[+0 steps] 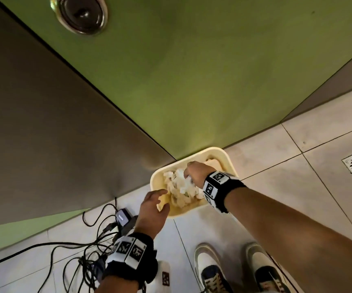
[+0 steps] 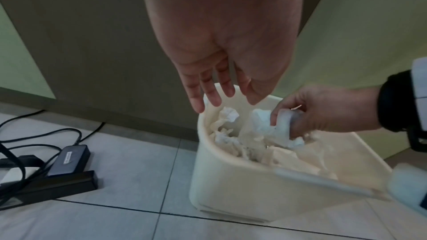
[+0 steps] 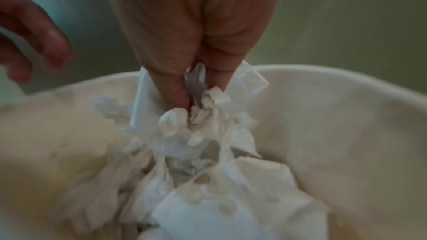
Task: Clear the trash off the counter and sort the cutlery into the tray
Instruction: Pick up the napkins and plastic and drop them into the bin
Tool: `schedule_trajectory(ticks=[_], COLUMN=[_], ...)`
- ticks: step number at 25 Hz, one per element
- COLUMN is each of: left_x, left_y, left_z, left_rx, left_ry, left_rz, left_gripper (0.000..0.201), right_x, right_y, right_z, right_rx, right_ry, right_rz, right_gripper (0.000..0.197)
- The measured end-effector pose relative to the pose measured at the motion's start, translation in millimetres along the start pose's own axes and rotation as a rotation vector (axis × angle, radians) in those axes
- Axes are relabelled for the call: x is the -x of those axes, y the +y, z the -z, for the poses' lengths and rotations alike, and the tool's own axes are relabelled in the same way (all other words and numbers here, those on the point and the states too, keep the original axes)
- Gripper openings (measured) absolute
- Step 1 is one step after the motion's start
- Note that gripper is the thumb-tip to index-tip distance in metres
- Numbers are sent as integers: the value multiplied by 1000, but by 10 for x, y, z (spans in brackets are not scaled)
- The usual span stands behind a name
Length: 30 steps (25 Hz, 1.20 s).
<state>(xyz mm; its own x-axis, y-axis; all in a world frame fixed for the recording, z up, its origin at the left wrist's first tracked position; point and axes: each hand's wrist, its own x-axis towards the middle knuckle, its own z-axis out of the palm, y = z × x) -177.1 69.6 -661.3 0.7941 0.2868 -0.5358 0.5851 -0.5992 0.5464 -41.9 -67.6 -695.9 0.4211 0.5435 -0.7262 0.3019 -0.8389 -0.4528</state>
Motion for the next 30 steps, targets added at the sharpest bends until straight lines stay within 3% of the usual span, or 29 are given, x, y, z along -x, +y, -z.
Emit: schedule_trajectory(ticks=[2,5,7,10,16,19,23,26,30], left_x=[-42,-47,67,456,1402,1825,2254,2585,2802], left_y=[-153,-266,-243,25,1248,1988,2926,3527,4180], left_z=[-43,-72,-58,109,891,1440,2115,2593,3215], left_rx=[9,52,33,25,114,150,146,102,78], left_ry=[15,59,39,-52,-175,-213,-259,-281,-162], left_rz=[16,42,62,124,29,-80,-240,-385,-570], left_gripper=[35,32,31,30,23,31,18,25,26], right_x=[-170,-186,14,580,2455,3395,4324,4919,5360], right_y=[74,191,115,-48,-201,-507,-965,-1295,-1492], right_z=[-197,-420,-277,18,552,1025,1781,2352,2897], right_rx=[176,402,384,200,-71,-117,-123,-159,-184], right_ry=[-88,-223,-177,-53,15,40,240,420,603], right_rz=[-104,-192,-186,-196,-232,-259,-214,-181,-131], right_gripper=[48,85,84,64,46,43,39,37,35])
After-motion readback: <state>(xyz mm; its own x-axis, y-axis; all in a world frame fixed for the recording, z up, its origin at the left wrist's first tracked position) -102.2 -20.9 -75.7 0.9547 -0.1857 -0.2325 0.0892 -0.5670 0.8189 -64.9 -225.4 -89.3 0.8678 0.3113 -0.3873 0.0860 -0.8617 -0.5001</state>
